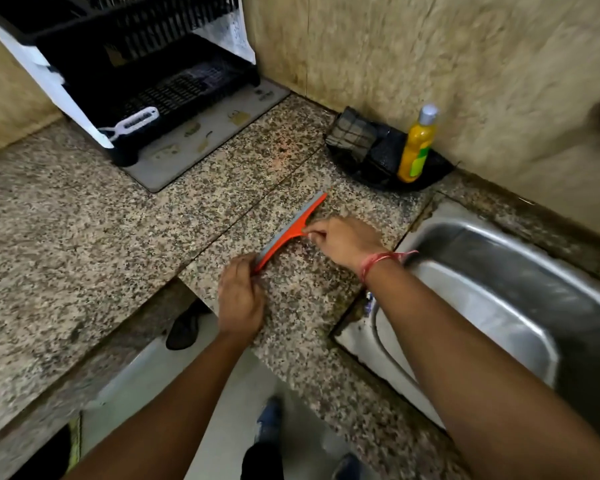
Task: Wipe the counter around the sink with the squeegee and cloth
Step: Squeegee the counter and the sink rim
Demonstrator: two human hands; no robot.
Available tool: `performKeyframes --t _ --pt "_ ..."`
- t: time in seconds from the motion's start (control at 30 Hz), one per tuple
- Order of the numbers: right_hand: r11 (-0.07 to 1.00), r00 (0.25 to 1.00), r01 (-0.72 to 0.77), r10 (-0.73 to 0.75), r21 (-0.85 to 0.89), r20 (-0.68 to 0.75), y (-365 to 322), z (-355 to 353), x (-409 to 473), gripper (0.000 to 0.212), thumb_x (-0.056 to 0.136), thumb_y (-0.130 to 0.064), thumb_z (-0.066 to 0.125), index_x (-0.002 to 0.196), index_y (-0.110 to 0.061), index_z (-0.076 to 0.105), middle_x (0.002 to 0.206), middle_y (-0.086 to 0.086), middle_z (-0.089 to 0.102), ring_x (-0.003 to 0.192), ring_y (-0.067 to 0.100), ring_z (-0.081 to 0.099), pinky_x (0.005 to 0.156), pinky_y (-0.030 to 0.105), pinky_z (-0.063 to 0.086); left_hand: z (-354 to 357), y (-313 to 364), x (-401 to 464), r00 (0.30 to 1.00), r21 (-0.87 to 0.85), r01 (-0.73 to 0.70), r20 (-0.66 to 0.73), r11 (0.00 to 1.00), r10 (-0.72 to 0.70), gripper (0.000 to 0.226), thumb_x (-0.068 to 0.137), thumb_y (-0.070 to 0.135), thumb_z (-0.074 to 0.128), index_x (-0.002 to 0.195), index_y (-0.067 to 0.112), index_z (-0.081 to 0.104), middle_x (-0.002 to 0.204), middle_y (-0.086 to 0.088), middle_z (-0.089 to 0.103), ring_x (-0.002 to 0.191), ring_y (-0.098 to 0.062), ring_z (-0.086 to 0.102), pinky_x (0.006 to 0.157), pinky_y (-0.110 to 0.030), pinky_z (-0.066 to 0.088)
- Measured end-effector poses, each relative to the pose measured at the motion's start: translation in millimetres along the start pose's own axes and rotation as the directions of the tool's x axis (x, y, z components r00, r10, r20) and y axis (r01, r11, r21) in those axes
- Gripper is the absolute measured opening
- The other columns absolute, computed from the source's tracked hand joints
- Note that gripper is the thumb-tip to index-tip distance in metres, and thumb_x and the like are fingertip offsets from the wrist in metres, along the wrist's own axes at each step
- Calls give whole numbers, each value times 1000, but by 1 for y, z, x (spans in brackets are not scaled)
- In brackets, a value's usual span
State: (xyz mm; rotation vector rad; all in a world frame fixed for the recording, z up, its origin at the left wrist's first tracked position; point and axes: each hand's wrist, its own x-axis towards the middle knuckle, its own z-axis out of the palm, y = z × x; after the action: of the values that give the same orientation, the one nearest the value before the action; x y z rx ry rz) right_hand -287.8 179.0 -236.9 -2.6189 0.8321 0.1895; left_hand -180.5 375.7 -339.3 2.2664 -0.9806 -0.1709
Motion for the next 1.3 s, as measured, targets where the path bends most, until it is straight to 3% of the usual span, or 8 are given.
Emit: performKeyframes --t 0.1,0.27,0.4,0.6,0.77,0.9,1.03,1.3 --pt "1000 1000 -3 2 18 1 13 9 -11 30 103 -38 43 124 -46 62 112 -11 70 69 8 55 50 20 36 1 -2 -4 999 20 -47 -4 999 47 49 86 21 41 132 6 51 130 -14 53 121 -31 47 107 -43 36" --pt "996 998 -58 60 74 -19 43 24 -48 28 99 -38 49 121 -48 64 113 -15 72 88 15 68 69 26 53 -2 2 -5 999 29 -48 2 998 47 50 87 33 36 127 13 58 133 -11 54 124 -29 47 107 -46 37" --pt "994 994 -107 107 27 -6 62 21 -83 29 99 -39 48 120 -52 63 113 -19 70 80 10 64 57 24 42 -1 6 -4 999 113 4 40 994 -9 48 87 38 39 128 21 57 136 -4 50 128 -24 44 109 -48 36" --pt "984 987 -156 159 -89 27 75 -7 -127 28 99 -46 45 122 -54 60 119 -10 70 106 18 65 85 34 54 -1 8 -4 999 159 5 48 987 -12 45 90 38 43 130 22 55 139 -4 47 130 -23 42 111 -50 33" --pt "992 989 -101 108 73 -101 58 -21 -68 27 100 -48 44 122 -55 58 101 -13 72 75 11 64 62 26 49 1 10 -5 997 198 -65 64 978 53 46 90 38 42 132 22 51 139 -4 46 133 -24 38 113 -53 27" --pt "991 992 -126 128 52 -22 58 -7 -26 29 100 -41 45 120 -48 64 96 -8 71 77 17 63 72 29 52 3 8 -3 996 151 -82 59 985 74 43 90 36 37 128 25 55 138 0 48 133 -21 39 115 -52 25" --pt "985 990 -135 138 109 -14 78 9 -53 28 100 -40 48 121 -47 65 97 -15 71 60 5 52 54 24 40 2 7 -4 996 158 -86 34 984 82 44 89 35 38 126 24 57 136 -1 49 130 -20 41 115 -50 26" --pt "981 981 -185 188 55 -43 108 13 -124 27 98 -46 48 120 -54 62 117 -19 69 99 12 65 78 27 50 1 11 -5 995 199 -79 72 977 66 41 90 36 42 126 23 55 135 -2 49 128 -23 43 113 -55 29"
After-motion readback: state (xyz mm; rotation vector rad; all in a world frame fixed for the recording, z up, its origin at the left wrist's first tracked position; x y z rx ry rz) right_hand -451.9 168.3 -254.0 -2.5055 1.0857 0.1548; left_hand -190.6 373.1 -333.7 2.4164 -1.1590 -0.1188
